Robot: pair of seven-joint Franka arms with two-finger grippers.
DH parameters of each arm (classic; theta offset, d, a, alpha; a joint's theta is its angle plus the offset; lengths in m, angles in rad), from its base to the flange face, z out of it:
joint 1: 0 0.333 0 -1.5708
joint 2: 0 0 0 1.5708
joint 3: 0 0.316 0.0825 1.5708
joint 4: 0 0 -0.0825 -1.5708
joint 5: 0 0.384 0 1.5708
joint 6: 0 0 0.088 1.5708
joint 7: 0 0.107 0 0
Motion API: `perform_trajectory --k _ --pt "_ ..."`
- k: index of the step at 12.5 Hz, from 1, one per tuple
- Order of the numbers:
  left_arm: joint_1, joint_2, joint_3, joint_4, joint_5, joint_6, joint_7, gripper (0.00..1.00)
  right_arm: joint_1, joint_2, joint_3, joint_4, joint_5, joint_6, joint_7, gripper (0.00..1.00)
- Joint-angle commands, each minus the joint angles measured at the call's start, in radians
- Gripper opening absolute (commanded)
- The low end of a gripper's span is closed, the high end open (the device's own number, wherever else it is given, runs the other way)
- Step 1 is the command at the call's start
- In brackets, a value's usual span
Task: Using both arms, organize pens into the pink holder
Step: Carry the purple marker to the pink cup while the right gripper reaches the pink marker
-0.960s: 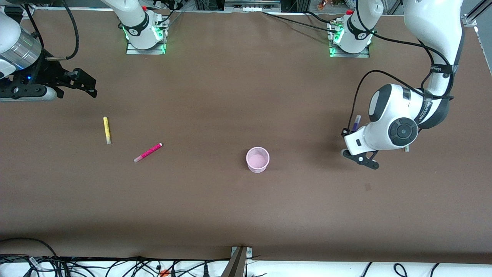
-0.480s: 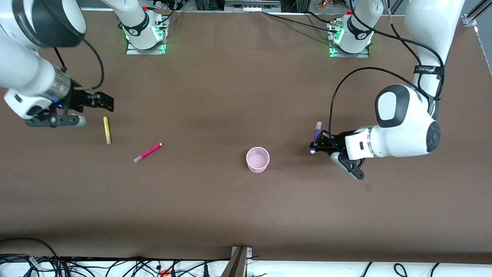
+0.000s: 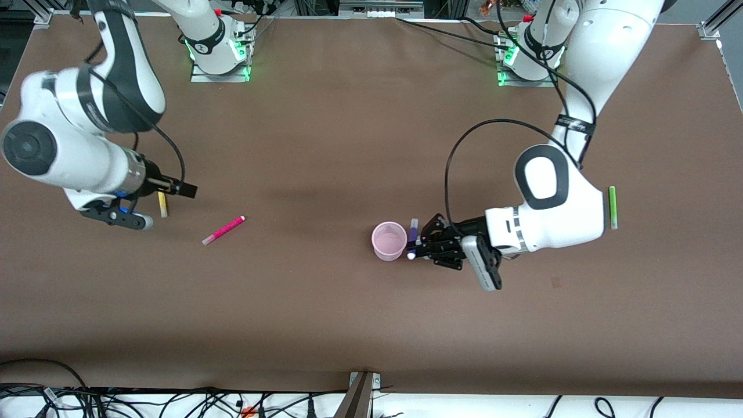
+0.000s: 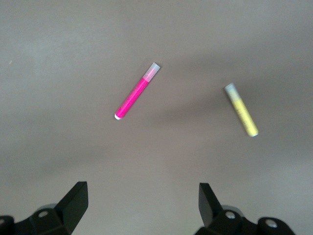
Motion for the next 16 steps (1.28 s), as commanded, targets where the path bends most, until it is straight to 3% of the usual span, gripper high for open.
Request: perform_trajectory --k 1,5,6,11,12,13,16 --pt "-0.042 0.064 0.005 0.051 -0.043 0.074 0.230 0.00 0.001 0.107 0.003 0.002 0.071 0.090 0.132 1.00" --pt "-0.141 0.067 0.009 0.036 -0.032 0.185 0.362 0.00 0.044 0.198 0.005 -0.090 0.072 0.312 0.318 0.98" --pt "-0.155 0.079 0.014 0.022 -0.008 0.221 0.382 0.00 0.046 0.218 0.006 -0.096 0.072 0.331 0.338 0.91" --pt "-0.158 0.092 0.012 -0.009 0.035 0.233 0.415 0.00 0.064 0.242 0.006 -0.163 0.108 0.419 0.352 0.87" --pt "-0.155 0.086 0.011 -0.035 0.035 0.232 0.430 0.68 0.064 0.250 0.006 -0.163 0.108 0.426 0.350 0.81" --pt "-0.158 0.063 0.011 -0.061 0.038 0.236 0.421 1.00 0.064 0.259 0.006 -0.163 0.108 0.443 0.350 0.78" --pt "-0.151 0.015 0.014 -0.093 0.040 0.192 0.337 1.00 0.056 0.291 0.006 -0.162 0.108 0.500 0.335 0.72"
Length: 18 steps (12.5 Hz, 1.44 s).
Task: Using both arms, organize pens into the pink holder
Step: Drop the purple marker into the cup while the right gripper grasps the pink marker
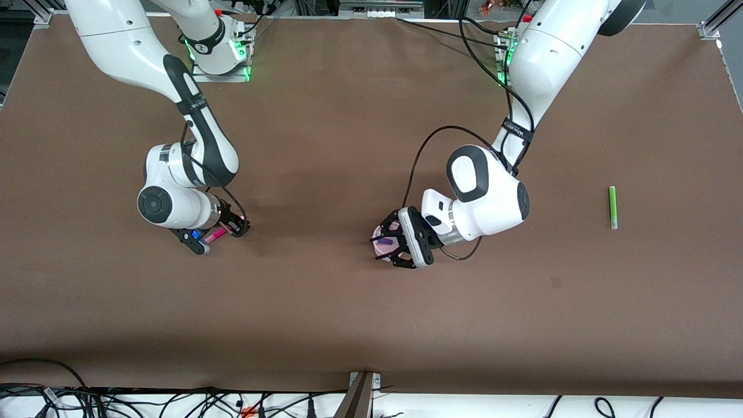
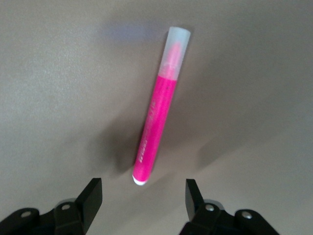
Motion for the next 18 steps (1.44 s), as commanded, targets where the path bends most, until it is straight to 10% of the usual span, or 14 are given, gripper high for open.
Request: perform_trajectory --k 1,5,9,12,18 --pt "0.012 -0.115 0.016 -0.103 0.023 -0.076 -0.101 1.00 -0.005 0.028 0.000 -0.008 0.013 0.066 -0.007 0.70" --pt "0.112 -0.251 0.019 -0.310 0.142 -0.266 -0.184 1.00 -0.005 0.031 0.000 -0.011 0.013 0.065 -0.007 0.29" --pt "0.155 -0.340 0.028 -0.265 0.612 -0.562 -0.679 1.00 -0.006 0.042 0.000 -0.011 0.015 0.059 -0.006 0.00" --pt "0.219 -0.385 0.029 -0.142 0.884 -0.848 -0.929 1.00 0.002 0.012 0.025 0.036 0.111 -0.080 0.003 0.00" --pt "0.339 -0.468 0.039 0.030 1.234 -1.021 -1.062 1.00 0.034 0.007 0.114 0.225 0.527 -0.386 0.182 0.00"
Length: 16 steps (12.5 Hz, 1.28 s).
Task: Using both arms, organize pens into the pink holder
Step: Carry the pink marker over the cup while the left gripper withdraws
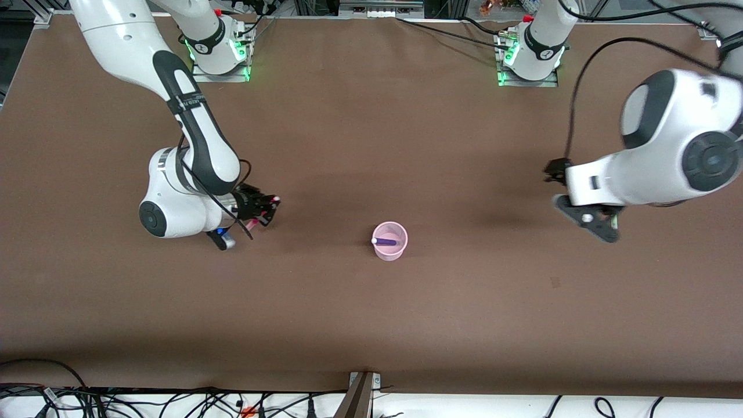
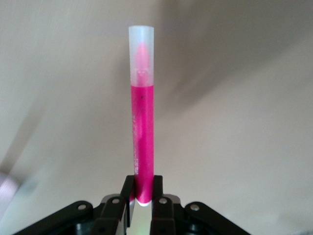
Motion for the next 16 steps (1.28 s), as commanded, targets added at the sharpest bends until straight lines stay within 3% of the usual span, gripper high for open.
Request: perform_trajectory --k 1,2,3,5,6,8,10,13,16 --pt "0.010 -0.050 0.017 0.080 0.076 -0.077 -0.065 1.00 0.011 -0.002 0.090 0.075 0.162 -0.044 0.152 0.00" --pt "0.027 -0.098 0.027 0.065 0.080 -0.068 -0.074 1.00 0.011 0.005 0.124 0.098 0.245 -0.034 0.203 0.00" --pt "0.066 -0.178 0.025 -0.014 0.073 -0.009 -0.097 1.00 0.012 0.013 0.141 0.124 0.339 -0.024 0.237 0.00" --pt "0.130 -0.378 0.027 -0.276 0.031 0.219 -0.236 1.00 0.035 0.031 0.144 0.155 0.527 0.009 0.263 0.00" --pt "0.124 -0.429 0.030 -0.341 0.031 0.260 -0.308 1.00 0.051 0.033 0.144 0.155 0.609 0.037 0.262 0.00" --pt "0.093 -0.449 0.037 -0.352 0.031 0.245 -0.401 1.00 0.083 0.045 0.144 0.158 0.768 0.103 0.262 0.00" --pt "0.026 -0.446 0.112 -0.346 0.001 0.210 -0.398 1.00 0.126 0.093 0.144 0.207 0.902 0.185 0.257 0.00" --pt "0.002 -0.423 0.140 -0.315 -0.026 0.173 -0.401 1.00 0.192 0.172 0.144 0.287 0.962 0.311 0.262 0.00" --pt "0.001 -0.382 0.126 -0.249 -0.024 0.107 -0.399 1.00 0.207 0.211 0.144 0.325 0.962 0.356 0.257 0.00"
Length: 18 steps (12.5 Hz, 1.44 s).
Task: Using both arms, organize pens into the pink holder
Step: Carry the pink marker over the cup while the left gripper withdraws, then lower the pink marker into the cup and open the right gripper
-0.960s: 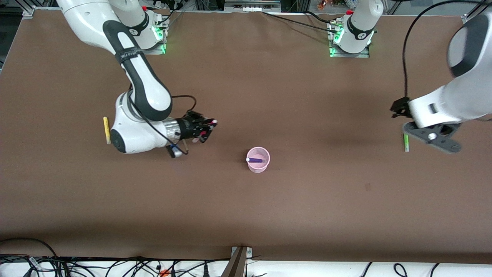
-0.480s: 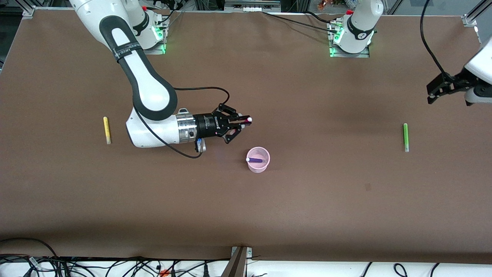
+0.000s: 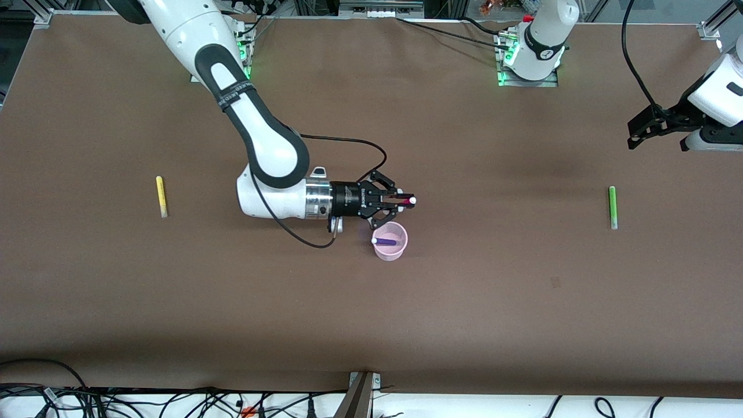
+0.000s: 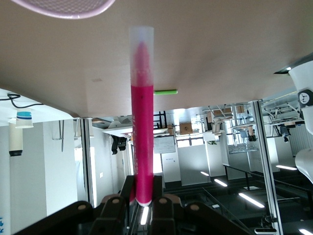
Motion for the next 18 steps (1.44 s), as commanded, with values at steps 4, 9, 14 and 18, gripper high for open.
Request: perform_trajectory --k 4,9,14,18 --pt "-0.012 0.052 -0.014 0.078 -0.011 -0.050 -0.003 1.00 0.021 0.143 -0.003 0.204 0.008 0.052 -0.002 0.00" --pt "-0.010 0.052 -0.020 0.078 -0.011 -0.051 0.004 1.00 0.020 0.170 -0.023 0.236 0.004 0.052 -0.051 0.00" --pt "-0.006 0.052 -0.028 0.077 -0.011 -0.054 0.006 1.00 0.029 0.224 -0.023 0.233 0.005 0.066 -0.127 0.00" --pt "-0.009 0.052 -0.028 0.077 -0.011 -0.060 0.004 1.00 0.029 0.232 -0.023 0.235 0.005 0.069 -0.143 0.02"
